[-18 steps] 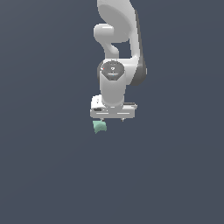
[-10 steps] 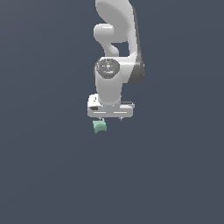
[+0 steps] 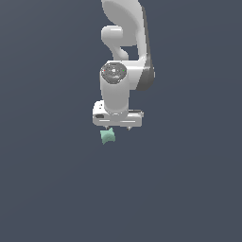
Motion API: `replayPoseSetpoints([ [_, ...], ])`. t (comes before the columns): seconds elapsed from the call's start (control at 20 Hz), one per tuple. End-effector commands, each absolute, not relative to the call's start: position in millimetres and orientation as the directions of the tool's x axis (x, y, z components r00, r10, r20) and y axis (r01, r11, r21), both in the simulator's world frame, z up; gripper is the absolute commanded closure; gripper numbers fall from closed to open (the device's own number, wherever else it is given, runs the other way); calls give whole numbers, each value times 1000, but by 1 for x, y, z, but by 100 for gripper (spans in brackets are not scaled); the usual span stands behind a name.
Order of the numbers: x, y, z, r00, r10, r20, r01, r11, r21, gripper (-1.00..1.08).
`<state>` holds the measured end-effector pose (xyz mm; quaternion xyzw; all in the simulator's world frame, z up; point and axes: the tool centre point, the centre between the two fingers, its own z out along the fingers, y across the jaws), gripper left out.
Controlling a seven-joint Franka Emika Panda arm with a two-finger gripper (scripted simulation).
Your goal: Pick up the object and move it to a goal position.
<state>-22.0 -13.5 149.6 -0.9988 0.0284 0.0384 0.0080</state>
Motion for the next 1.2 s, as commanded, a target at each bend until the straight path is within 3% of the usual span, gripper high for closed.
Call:
replayPoseSetpoints([
  [0.0,-22,-15,148,994,-81,-76,-82,-997,-12,-92],
  [0.55,-27,-24,137,950,-307,-66,-307,-952,-2,-92],
  [1.15,-34,-41,119,776,-630,-44,-630,-776,9,-92],
])
